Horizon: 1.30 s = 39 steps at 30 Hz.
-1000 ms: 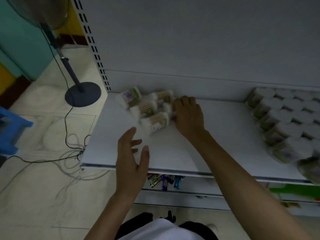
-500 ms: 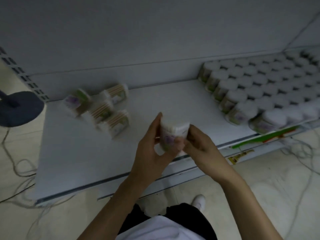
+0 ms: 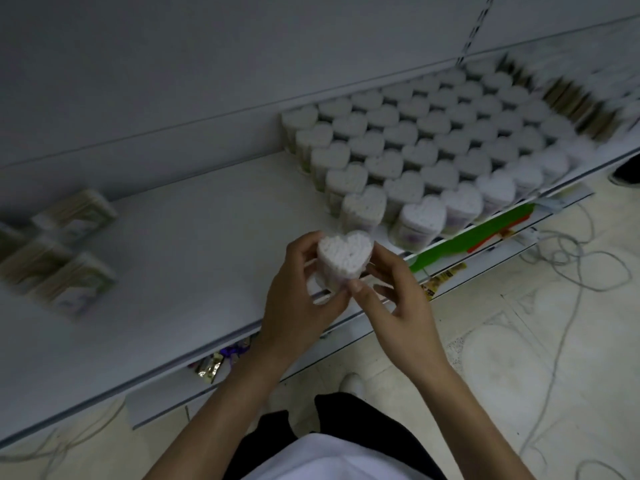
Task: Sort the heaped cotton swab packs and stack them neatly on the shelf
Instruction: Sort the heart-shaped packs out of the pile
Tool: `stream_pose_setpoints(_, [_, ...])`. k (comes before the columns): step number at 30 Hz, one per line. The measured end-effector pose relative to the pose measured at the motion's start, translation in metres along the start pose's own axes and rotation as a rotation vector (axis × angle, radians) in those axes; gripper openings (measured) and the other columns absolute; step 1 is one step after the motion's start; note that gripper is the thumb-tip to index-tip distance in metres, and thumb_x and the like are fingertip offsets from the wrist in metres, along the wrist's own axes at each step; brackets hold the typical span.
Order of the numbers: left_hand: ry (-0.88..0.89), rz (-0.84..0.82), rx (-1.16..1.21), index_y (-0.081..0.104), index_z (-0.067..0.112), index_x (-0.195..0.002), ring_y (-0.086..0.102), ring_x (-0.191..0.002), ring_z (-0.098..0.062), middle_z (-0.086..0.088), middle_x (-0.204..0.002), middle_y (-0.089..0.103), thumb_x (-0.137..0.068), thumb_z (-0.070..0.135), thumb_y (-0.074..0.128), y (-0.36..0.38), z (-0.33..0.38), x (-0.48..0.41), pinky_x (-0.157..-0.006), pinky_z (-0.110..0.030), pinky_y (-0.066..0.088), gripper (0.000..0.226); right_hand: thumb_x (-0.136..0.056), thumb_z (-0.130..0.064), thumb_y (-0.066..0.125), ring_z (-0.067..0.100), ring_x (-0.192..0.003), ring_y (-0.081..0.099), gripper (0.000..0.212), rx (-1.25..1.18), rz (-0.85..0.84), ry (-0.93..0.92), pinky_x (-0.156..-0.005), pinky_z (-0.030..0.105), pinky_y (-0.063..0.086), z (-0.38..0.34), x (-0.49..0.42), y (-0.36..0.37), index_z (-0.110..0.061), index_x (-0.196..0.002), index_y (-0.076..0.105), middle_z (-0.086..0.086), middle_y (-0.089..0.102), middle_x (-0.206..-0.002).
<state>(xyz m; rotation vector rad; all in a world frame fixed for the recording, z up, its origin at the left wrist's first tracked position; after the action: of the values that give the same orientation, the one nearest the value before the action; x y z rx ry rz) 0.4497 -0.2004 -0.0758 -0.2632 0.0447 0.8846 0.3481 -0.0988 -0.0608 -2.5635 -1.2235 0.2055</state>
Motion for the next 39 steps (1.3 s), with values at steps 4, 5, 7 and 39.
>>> stream_pose_setpoints(4, [0.011,0.081,-0.031,0.041,0.038,-0.124,0.050,-0.116,0.005,0.014,-0.126,0.047,-0.071,0.027,0.081,0.042,-0.002,0.000,-0.093,-0.009,0.041,0.068,-0.075,-0.047,0.069,0.000,-0.109,0.058,0.053,-0.083,0.034,0.073,-0.089,0.023,0.050,0.018,-0.003,-0.025,-0.037,-0.123,0.051,-0.019,0.060,-0.120])
stream_pose_setpoints(5, [0.002,0.093,-0.048,0.041,0.038,-0.126,0.050,-0.116,0.004,0.013,-0.126,0.047,-0.071,0.033,0.077,0.051,-0.003,0.000,-0.093,-0.009,0.041,0.067,-0.071,-0.048,0.071,0.002,-0.106,0.061,0.053,-0.162,0.020,0.122,-0.086,0.025,0.052,0.023,-0.005,-0.030,-0.039,-0.119,0.052,-0.019,0.062,-0.117])
stream_pose_setpoints(7, [-0.024,0.127,-0.085,0.042,0.034,-0.131,0.051,-0.114,0.003,0.014,-0.125,0.047,-0.072,0.037,0.075,0.065,-0.006,-0.002,-0.092,-0.009,0.041,0.068,-0.072,-0.045,0.074,0.002,-0.099,0.064,0.049,-0.282,0.001,0.204,-0.079,0.021,0.053,0.030,-0.010,-0.038,-0.036,-0.116,0.054,-0.019,0.064,-0.113])
stream_pose_setpoints(39, [-0.030,0.224,-0.093,0.029,0.044,-0.131,0.049,-0.112,0.012,0.028,-0.130,0.032,-0.067,0.037,0.077,0.077,-0.007,-0.024,-0.084,-0.009,0.047,0.080,-0.071,-0.042,0.069,0.019,-0.078,0.068,0.039,-0.339,0.081,0.246,-0.069,0.023,0.053,0.043,-0.037,-0.044,-0.011,-0.093,0.062,0.009,0.070,-0.083])
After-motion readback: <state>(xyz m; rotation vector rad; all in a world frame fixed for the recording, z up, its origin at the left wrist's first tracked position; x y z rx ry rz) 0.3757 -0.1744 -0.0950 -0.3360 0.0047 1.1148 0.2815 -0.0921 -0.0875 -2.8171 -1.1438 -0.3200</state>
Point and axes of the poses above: each hand's wrist, its own x-axis away from the middle knuckle, its own y-axis out of the palm, z = x × y, the point moved 2 cm from there along -x, towards the middle knuckle
